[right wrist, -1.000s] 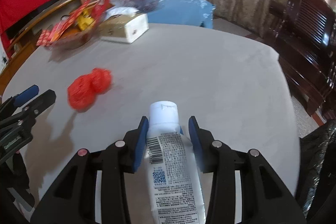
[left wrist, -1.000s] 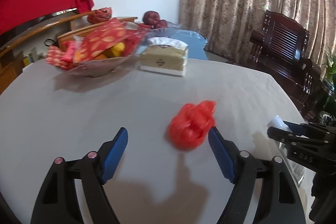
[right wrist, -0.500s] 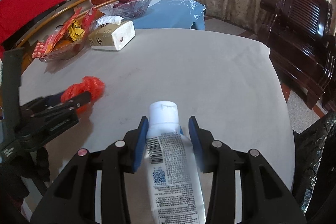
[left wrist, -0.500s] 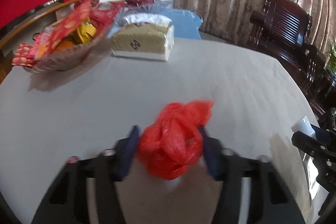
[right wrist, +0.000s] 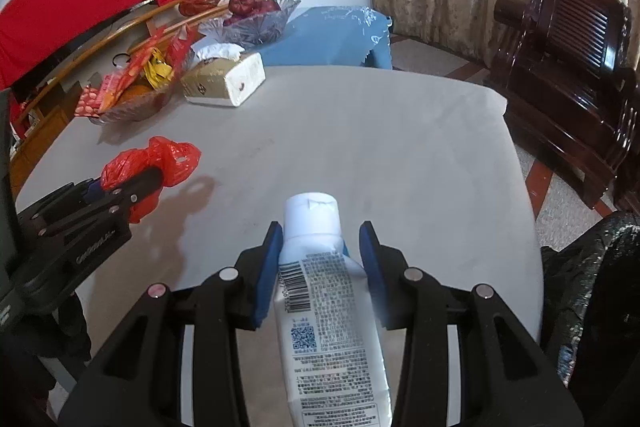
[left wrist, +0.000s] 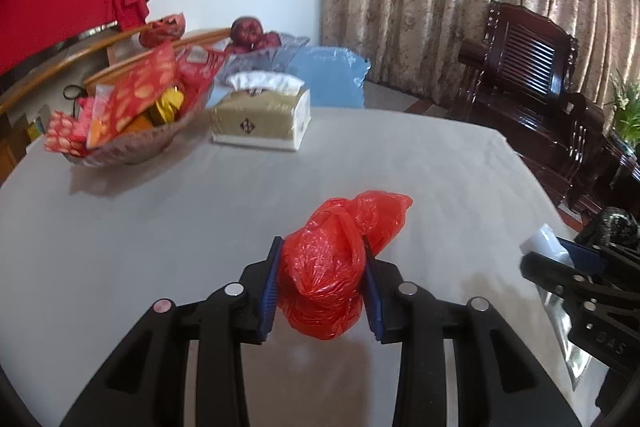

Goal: Collect trash
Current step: 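Carry the red bag and lotion tube over the bin and open both grippers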

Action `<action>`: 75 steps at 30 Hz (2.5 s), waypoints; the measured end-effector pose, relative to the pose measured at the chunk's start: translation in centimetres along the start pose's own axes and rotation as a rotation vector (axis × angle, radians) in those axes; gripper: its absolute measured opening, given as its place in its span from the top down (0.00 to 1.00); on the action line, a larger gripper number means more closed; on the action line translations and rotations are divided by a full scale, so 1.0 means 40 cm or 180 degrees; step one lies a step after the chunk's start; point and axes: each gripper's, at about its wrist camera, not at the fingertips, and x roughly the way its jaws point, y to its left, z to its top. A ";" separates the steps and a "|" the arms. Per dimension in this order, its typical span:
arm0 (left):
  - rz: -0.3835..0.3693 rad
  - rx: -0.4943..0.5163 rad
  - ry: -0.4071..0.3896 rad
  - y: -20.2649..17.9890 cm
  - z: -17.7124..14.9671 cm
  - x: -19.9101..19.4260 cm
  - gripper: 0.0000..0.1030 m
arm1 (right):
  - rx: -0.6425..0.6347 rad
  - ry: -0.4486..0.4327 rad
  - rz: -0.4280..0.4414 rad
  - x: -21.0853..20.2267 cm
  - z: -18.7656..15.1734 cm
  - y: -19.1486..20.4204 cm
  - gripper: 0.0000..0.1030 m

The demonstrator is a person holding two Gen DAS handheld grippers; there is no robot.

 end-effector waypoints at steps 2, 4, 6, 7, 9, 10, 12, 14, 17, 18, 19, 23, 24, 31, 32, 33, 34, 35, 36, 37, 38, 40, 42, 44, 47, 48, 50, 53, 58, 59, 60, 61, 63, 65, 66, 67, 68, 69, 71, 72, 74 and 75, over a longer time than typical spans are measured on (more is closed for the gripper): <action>-0.0041 0.0009 -0.0062 -0.014 0.002 -0.033 0.65 | 0.0008 -0.0037 0.0011 -0.027 0.000 -0.003 0.63; -0.0048 0.0044 -0.0127 -0.030 0.004 -0.061 0.65 | 0.0024 -0.0057 0.0022 -0.051 0.000 -0.008 0.63; -0.0075 0.0048 -0.0172 -0.046 0.005 -0.090 0.65 | 0.0031 -0.0074 0.0031 -0.077 0.001 -0.012 0.63; -0.0086 0.0044 -0.0182 -0.053 0.008 -0.098 0.65 | 0.0029 -0.0095 0.0030 -0.095 0.000 -0.016 0.63; -0.0113 0.0047 -0.0222 -0.070 0.010 -0.121 0.65 | 0.0031 -0.0135 0.0022 -0.123 -0.002 -0.022 0.63; -0.0109 0.0056 -0.0241 -0.075 0.008 -0.130 0.65 | 0.0039 -0.0161 0.0010 -0.143 -0.003 -0.027 0.63; -0.0128 0.0080 -0.0278 -0.091 0.006 -0.147 0.65 | 0.0063 -0.0203 0.0000 -0.172 -0.006 -0.038 0.63; -0.0147 0.0094 -0.0315 -0.110 0.006 -0.165 0.65 | 0.0094 -0.0260 -0.0022 -0.210 -0.010 -0.051 0.63; -0.0208 0.0109 -0.0387 -0.138 0.007 -0.196 0.65 | 0.0117 -0.0353 -0.0069 -0.265 -0.020 -0.074 0.63; -0.0237 0.0123 -0.0422 -0.152 0.007 -0.210 0.65 | 0.0124 -0.0377 -0.0080 -0.277 -0.020 -0.079 0.63; -0.0259 0.0133 -0.0441 -0.161 0.008 -0.217 0.65 | 0.0135 -0.0416 -0.0099 -0.297 -0.023 -0.088 0.63; -0.0389 0.0207 -0.0531 -0.213 0.009 -0.258 0.65 | 0.0177 -0.0540 -0.0179 -0.362 -0.035 -0.123 0.63; -0.0412 0.0220 -0.0545 -0.223 0.010 -0.264 0.65 | 0.0187 -0.0559 -0.0194 -0.372 -0.037 -0.131 0.63; -0.0629 0.0334 -0.0623 -0.328 0.008 -0.315 0.65 | 0.0296 -0.0709 -0.0351 -0.467 -0.075 -0.204 0.63; -0.0652 0.0348 -0.0628 -0.340 0.008 -0.318 0.65 | 0.0317 -0.0728 -0.0378 -0.480 -0.082 -0.217 0.63; -0.0692 0.0379 -0.0632 -0.360 0.007 -0.324 0.65 | 0.0335 -0.0740 -0.0396 -0.488 -0.088 -0.226 0.63; -0.0717 0.0398 -0.0636 -0.371 0.005 -0.327 0.65 | 0.0362 -0.0756 -0.0425 -0.502 -0.095 -0.241 0.63; -0.0748 0.0421 -0.0642 -0.387 0.003 -0.332 0.65 | 0.0382 -0.0775 -0.0454 -0.516 -0.103 -0.256 0.63; -0.0783 0.0448 -0.0650 -0.406 0.002 -0.337 0.65 | 0.0402 -0.0795 -0.0499 -0.530 -0.112 -0.273 0.63; -0.0807 0.0461 -0.0654 -0.418 0.000 -0.340 0.65 | 0.0416 -0.0803 -0.0526 -0.536 -0.116 -0.283 0.63; -0.0839 0.0483 -0.0656 -0.433 -0.002 -0.343 0.65 | 0.0436 -0.0814 -0.0561 -0.547 -0.123 -0.299 0.63; -0.0901 0.0532 -0.0661 -0.467 -0.004 -0.347 0.65 | 0.0474 -0.0838 -0.0631 -0.564 -0.136 -0.328 0.63; -0.0965 0.0574 -0.0663 -0.498 -0.006 -0.349 0.65 | 0.0517 -0.0868 -0.0696 -0.584 -0.146 -0.358 0.63; -0.1026 0.0628 -0.0675 -0.533 -0.006 -0.349 0.65 | 0.0551 -0.0896 -0.0749 -0.596 -0.153 -0.383 0.63; -0.1125 0.0700 -0.0675 -0.585 -0.006 -0.345 0.65 | 0.0613 -0.0924 -0.0844 -0.614 -0.168 -0.432 0.63; -0.1155 0.0724 -0.0673 -0.603 -0.007 -0.343 0.65 | 0.0642 -0.0929 -0.0872 -0.617 -0.173 -0.449 0.63; -0.1227 0.0785 -0.0677 -0.644 -0.009 -0.339 0.65 | 0.0700 -0.0938 -0.0913 -0.622 -0.183 -0.478 0.63; -0.1301 0.0842 -0.0674 -0.688 -0.011 -0.330 0.65 | 0.0793 -0.0930 -0.0971 -0.622 -0.199 -0.523 0.63; -0.1422 0.0909 -0.0644 -0.764 -0.011 -0.300 0.65 | 0.0893 -0.0888 -0.1062 -0.611 -0.227 -0.592 0.63; -0.1449 0.0918 -0.0632 -0.778 -0.013 -0.292 0.65 | 0.0914 -0.0871 -0.1079 -0.606 -0.233 -0.607 0.63; -0.1485 0.0929 -0.0605 -0.800 -0.014 -0.282 0.65 | 0.0931 -0.0856 -0.1087 -0.600 -0.236 -0.617 0.63; -0.1516 0.0932 -0.0583 -0.811 -0.015 -0.275 0.65 | 0.0963 -0.0830 -0.1089 -0.592 -0.243 -0.635 0.63; -0.1586 0.0931 -0.0530 -0.841 -0.017 -0.256 0.65 | 0.1019 -0.0787 -0.1098 -0.576 -0.254 -0.666 0.63; -0.1644 0.0962 -0.0481 -0.875 -0.026 -0.233 0.65 | 0.1046 -0.0753 -0.1123 -0.563 -0.260 -0.684 0.63; -0.1659 0.0981 -0.0453 -0.892 -0.031 -0.220 0.65 | 0.1065 -0.0740 -0.1135 -0.556 -0.264 -0.694 0.63; -0.1684 0.0988 -0.0420 -0.903 -0.038 -0.209 0.65 | 0.1078 -0.0729 -0.1143 -0.550 -0.269 -0.704 0.63; -0.1693 0.0999 -0.0395 -0.916 -0.043 -0.200 0.65 | 0.1092 -0.0710 -0.1155 -0.545 -0.275 -0.716 0.63; -0.1693 0.1021 -0.0375 -0.930 -0.049 -0.188 0.65 | 0.1104 -0.0690 -0.1158 -0.539 -0.279 -0.725 0.63; -0.1699 0.1059 -0.0353 -0.949 -0.061 -0.173 0.65 | 0.1131 -0.0644 -0.1176 -0.521 -0.292 -0.747 0.63; -0.1705 0.1074 -0.0336 -0.957 -0.064 -0.166 0.65 | 0.1140 -0.0625 -0.1187 -0.513 -0.299 -0.757 0.63; -0.1710 0.1107 -0.0291 -0.972 -0.071 -0.149 0.65 | 0.1160 -0.0593 -0.1198 -0.496 -0.309 -0.773 0.63; -0.1711 0.1120 -0.0276 -0.979 -0.072 -0.143 0.65 | 0.1169 -0.0577 -0.1202 -0.489 -0.311 -0.779 0.63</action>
